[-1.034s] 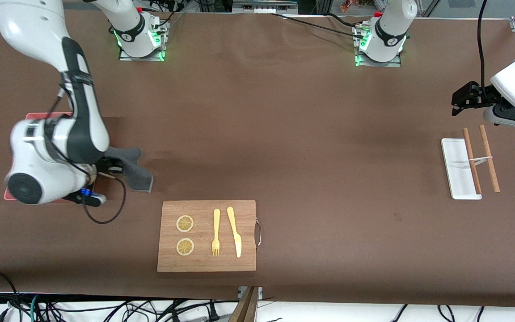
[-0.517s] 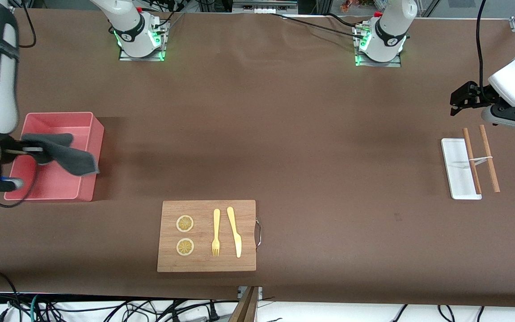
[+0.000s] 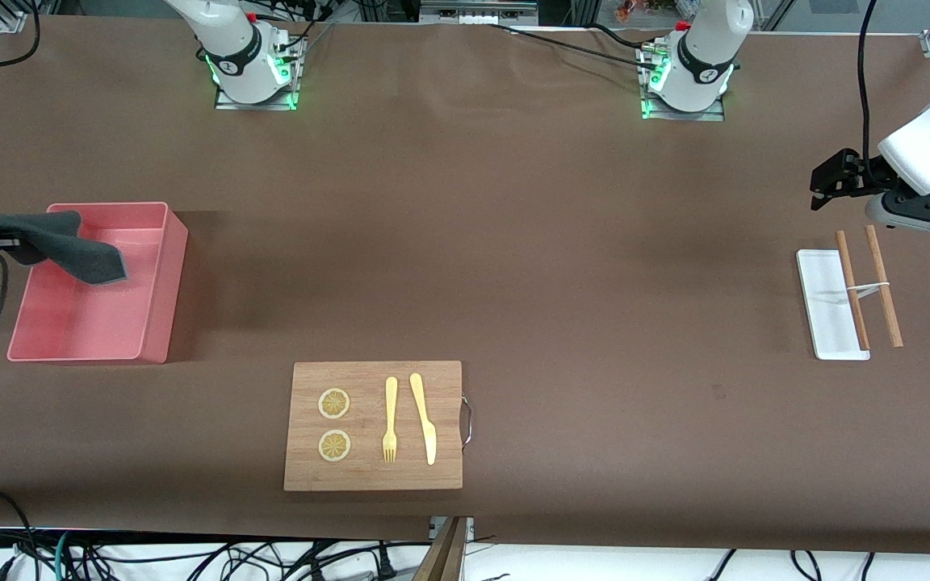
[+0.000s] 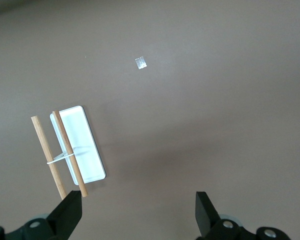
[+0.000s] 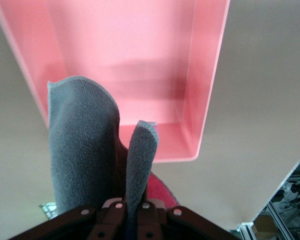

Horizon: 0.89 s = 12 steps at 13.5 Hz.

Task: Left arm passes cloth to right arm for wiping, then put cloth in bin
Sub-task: 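Lower the cloth into the pink bin and open the right gripper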

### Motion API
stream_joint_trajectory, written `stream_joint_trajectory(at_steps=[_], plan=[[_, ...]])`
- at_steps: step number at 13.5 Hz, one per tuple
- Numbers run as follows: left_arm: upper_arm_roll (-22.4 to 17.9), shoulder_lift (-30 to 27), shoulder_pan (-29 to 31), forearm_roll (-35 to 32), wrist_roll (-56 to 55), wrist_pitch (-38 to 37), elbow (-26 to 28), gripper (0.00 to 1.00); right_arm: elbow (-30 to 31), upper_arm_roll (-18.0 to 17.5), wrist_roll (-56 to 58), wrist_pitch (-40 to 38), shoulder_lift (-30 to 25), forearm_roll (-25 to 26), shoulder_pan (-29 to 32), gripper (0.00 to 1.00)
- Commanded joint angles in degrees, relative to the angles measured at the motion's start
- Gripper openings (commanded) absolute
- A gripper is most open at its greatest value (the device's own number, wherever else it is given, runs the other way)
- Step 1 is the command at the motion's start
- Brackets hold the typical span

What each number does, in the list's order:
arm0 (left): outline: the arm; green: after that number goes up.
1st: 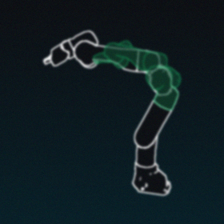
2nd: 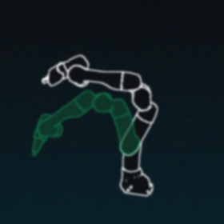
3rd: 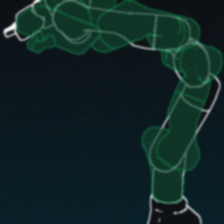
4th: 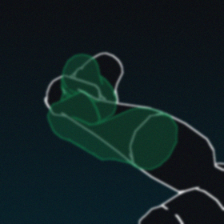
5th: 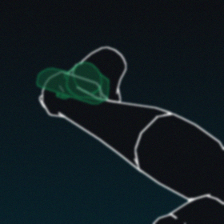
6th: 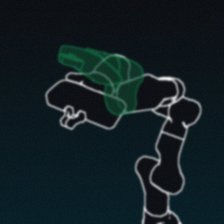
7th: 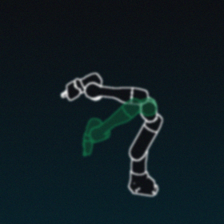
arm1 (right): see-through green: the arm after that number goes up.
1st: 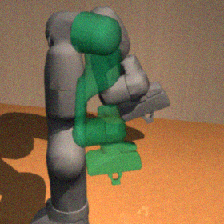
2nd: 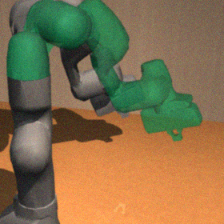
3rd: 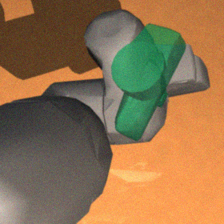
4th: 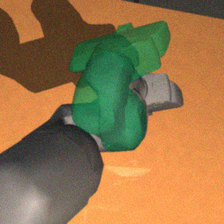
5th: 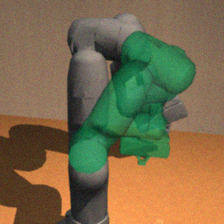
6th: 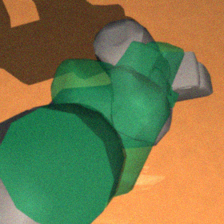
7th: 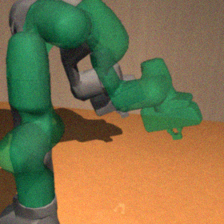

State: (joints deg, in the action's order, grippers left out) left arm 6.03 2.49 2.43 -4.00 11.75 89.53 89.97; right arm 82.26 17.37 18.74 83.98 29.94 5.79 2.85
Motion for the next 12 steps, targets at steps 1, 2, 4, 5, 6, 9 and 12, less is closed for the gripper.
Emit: stream_joint_trajectory(at_steps=[1,2,4,5,6,9,12], plan=[[0.38,1.28,-1.11,0.22,-0.68,0.29,-1.54,1.0,7.28,-0.32,0.69,6.88,-0.68,0.98,0.67,0.0],[0.82,1.55,-1.29,-0.04,-0.68,0.29,-2.24,1.0,7.64,-0.32,0.08,8.03,0.11,0.55,0.58,0.0],[0.74,1.64,-0.94,-0.05,-0.59,0.29,-2.25,1.0,7.82,-0.4,-0.19,10.75,2.22,0.28,0.23,0.0],[0.74,1.64,-0.85,-0.05,-0.59,0.21,-2.25,1.0,9.04,-0.4,0.15,12.85,3.1,0.28,0.32,0.0],[0.74,1.56,-0.85,-0.05,-0.59,0.21,-2.25,1.0,11.23,-0.4,0.16,15.66,3.54,0.19,0.49,0.0],[0.74,1.64,-0.85,-0.05,-0.59,0.38,-2.25,1.0,14.15,-0.4,-0.19,22.96,4.24,-2.61,0.49,0.56],[0.74,1.64,-0.67,-0.05,-0.59,0.38,-2.25,1.0,13.19,-0.93,0.24,22.81,2.33,-5.34,0.41,1.0]])
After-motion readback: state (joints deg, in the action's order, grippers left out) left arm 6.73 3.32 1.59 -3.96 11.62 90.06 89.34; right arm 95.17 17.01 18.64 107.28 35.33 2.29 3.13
